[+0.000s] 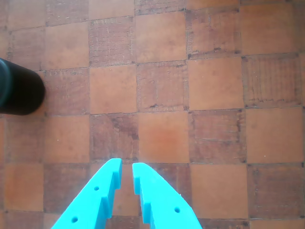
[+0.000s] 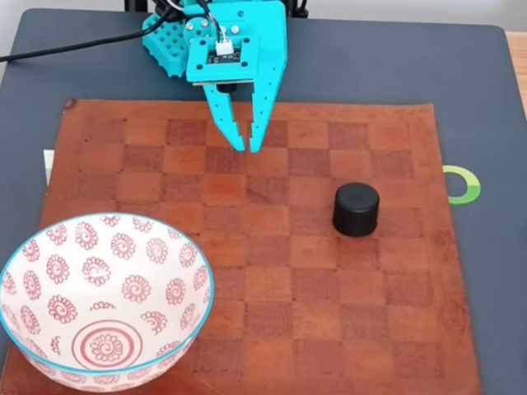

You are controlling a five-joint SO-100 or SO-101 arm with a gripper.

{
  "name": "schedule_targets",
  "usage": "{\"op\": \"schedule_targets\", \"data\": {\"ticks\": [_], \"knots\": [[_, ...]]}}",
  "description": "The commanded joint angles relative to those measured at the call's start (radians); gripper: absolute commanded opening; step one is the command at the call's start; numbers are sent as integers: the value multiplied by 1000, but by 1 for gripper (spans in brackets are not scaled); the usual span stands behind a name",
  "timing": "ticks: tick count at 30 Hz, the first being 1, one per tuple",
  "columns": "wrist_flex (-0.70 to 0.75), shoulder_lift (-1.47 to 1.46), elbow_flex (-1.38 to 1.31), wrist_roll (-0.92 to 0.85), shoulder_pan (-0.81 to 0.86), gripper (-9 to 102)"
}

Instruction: Grasp a black cylinder and put it in a bowl.

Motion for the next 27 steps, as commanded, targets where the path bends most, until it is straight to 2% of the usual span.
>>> {"op": "schedule_targets", "data": {"ticks": [1,27], "knots": [[-6,52,-5,-6,5,1],[3,38,-84,-8,8,1]]}}
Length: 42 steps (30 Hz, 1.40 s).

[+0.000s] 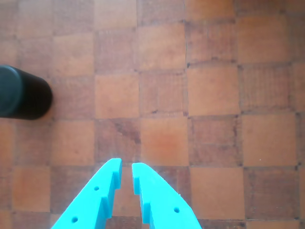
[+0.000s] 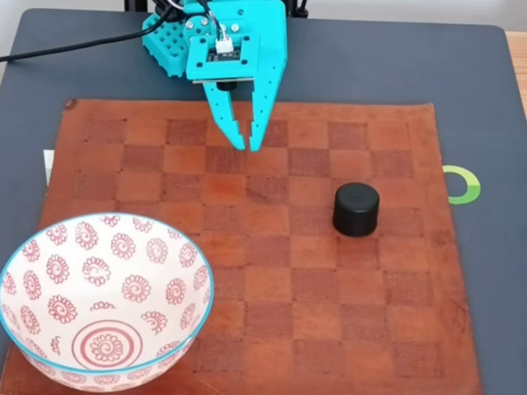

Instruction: Grasp a black cylinder and put it in a bowl.

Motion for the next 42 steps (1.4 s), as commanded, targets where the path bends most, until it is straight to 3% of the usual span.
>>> {"op": "schedule_targets", "data": {"ticks": [1,19,42], "knots": [[5,37,-52,-6,8,1],[34,6,-149,-8,8,1],[32,-942,-706,-64,8,1]]}}
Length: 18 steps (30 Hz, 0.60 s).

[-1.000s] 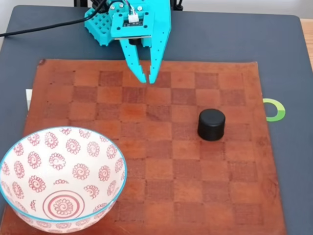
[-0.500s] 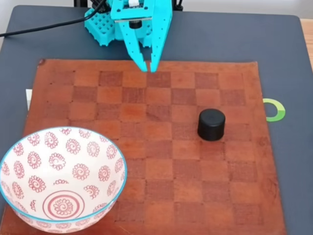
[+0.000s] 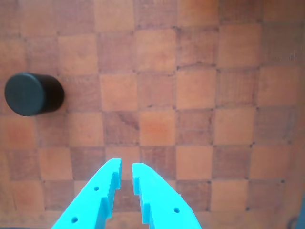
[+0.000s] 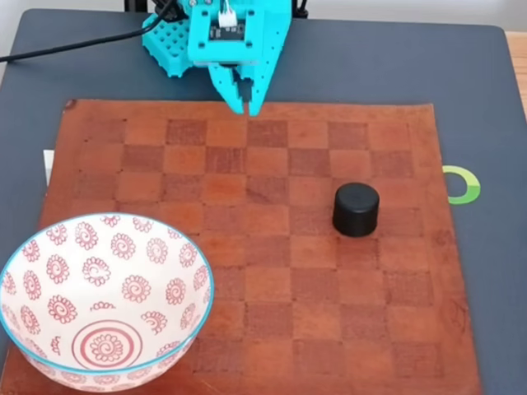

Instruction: Grasp a black cylinder and put it in a bowl.

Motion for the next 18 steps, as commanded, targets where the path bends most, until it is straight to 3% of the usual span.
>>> {"op": "schedule_targets", "data": {"ticks": [1,6,13,18], "knots": [[2,-106,-117,-29,-9,1],[2,-278,-229,-23,-63,1],[2,-434,-354,-18,-163,15],[0,-523,-453,-17,-218,16]]}}
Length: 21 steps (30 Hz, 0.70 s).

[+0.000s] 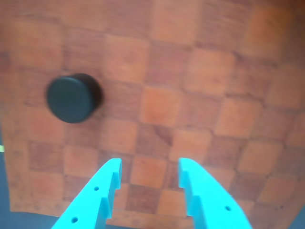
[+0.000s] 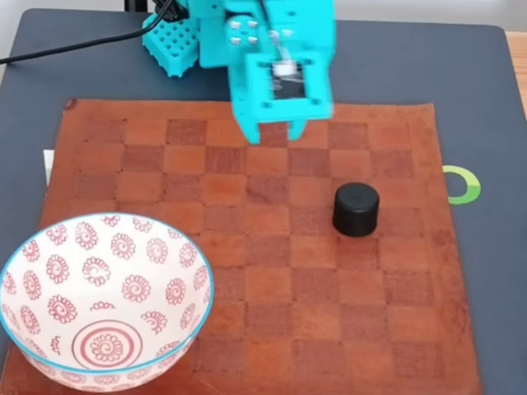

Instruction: Grasp a black cylinder and put it in a bowl.

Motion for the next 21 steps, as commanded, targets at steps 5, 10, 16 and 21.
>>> {"op": "schedule_targets", "data": {"ticks": [5,10,16,21], "knots": [[0,-120,-163,8,-94,17],[0,-213,-229,44,-153,18],[2,-264,-255,110,-212,28],[-12,-270,-255,156,-252,31]]}}
